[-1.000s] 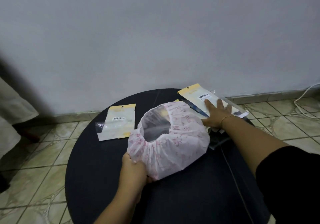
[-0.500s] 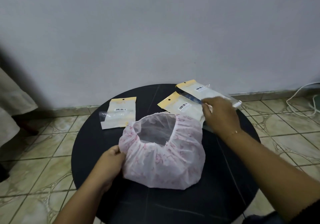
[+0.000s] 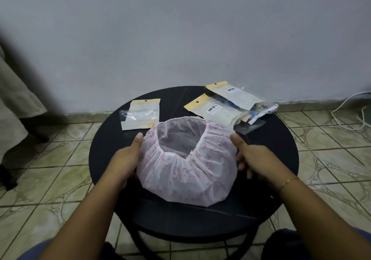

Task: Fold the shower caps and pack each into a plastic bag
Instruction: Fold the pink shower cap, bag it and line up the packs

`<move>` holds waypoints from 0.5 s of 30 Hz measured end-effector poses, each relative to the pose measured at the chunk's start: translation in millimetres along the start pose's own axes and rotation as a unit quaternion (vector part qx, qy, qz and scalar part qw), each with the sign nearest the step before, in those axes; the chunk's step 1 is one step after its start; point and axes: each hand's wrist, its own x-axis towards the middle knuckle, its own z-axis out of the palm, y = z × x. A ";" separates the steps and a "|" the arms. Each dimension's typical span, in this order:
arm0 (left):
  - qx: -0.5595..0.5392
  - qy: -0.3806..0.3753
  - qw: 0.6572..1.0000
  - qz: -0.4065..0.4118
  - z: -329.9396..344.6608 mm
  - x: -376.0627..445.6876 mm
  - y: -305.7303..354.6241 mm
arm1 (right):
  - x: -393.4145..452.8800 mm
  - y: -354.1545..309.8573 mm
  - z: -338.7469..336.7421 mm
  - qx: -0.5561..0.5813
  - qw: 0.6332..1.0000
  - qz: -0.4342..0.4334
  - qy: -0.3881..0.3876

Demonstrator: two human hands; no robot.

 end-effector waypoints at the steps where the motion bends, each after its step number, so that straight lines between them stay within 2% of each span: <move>1: -0.015 -0.001 1.000 0.001 -0.9 -2.2 -0.1 | -2.2 0.7 0.1 -0.004 1.000 -0.004 -0.021; 3: -0.045 -0.006 0.999 -0.001 -1.9 -6.0 -0.6 | -6.3 4.3 4.4 0.001 0.999 -0.038 -0.025; 10: -0.140 -0.061 0.988 -0.026 -6.9 -10.1 -3.9 | -8.4 14.3 19.8 0.105 0.984 -0.140 0.034; 15: -0.145 -0.073 0.986 -0.026 -8.5 -11.9 -7.8 | -8.9 14.9 21.2 0.023 0.972 -0.215 0.093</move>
